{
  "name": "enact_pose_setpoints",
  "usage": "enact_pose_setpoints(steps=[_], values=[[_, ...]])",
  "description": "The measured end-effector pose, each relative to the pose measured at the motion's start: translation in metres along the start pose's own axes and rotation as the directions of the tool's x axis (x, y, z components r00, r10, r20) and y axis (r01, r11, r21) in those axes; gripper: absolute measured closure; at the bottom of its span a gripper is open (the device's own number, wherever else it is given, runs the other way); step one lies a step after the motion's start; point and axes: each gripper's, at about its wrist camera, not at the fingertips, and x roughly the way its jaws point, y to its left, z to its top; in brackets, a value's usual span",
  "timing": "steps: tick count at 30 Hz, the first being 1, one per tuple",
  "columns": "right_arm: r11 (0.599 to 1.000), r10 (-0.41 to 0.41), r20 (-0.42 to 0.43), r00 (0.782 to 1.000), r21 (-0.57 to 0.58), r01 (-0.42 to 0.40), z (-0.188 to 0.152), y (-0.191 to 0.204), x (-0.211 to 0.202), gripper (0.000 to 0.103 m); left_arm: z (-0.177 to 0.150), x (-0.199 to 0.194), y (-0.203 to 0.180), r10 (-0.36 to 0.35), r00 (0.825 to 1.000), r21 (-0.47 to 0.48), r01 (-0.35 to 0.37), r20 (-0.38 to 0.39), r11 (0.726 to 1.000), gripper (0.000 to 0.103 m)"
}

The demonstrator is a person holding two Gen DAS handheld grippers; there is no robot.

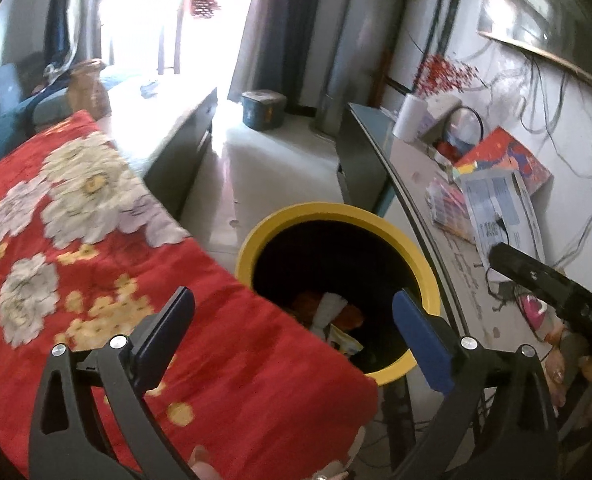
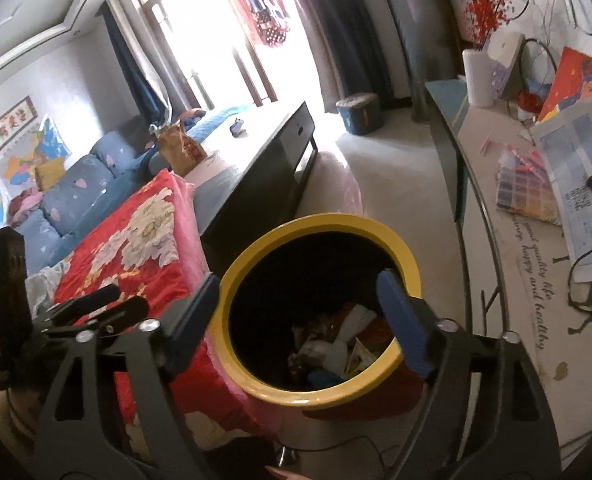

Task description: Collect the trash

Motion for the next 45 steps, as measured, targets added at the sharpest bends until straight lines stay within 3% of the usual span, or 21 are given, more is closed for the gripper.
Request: enact_pose_setpoints(steps=[10, 21, 28, 36, 42, 45], values=[[0.995, -0.046, 0.076, 0.996, -0.083, 0.053, -0.013, 0.042, -0.025, 0.011, -0.017, -0.052, 0.036, 0.1, 0.993, -0.066, -0.097, 0.057, 0.993, 0.007], [0.972, -0.027, 0.177, 0.984, -0.225, 0.067, -0.036, 0.097, -0.043, 0.011, -0.042, -0.109, 0.067, 0.229, 0.964, -0.08, -0.22, 0.133, 0.972, 0.007], [0.957, 0.005, 0.325, 0.946, -0.274, 0.09, -0.056, 0.125, -0.062, 0.011, -0.06, -0.141, 0.076, 0.274, 0.939, -0.084, -0.262, 0.21, 0.961, 0.006], [0.941, 0.02, 0.443, 0.896, -0.312, 0.133, -0.084, 0.152, -0.072, 0.011, -0.084, -0.172, 0.083, 0.341, 0.888, -0.129, -0.316, 0.309, 0.94, 0.006], [0.927, 0.028, 0.508, 0.861, -0.336, 0.168, -0.098, 0.166, -0.08, 0.011, -0.098, -0.182, 0.086, 0.346, 0.877, -0.124, -0.323, 0.333, 0.938, 0.006], [0.926, 0.037, 0.517, 0.855, -0.34, 0.166, -0.099, 0.168, -0.082, 0.011, -0.101, -0.183, 0.089, 0.341, 0.877, -0.125, -0.317, 0.337, 0.94, 0.006]])
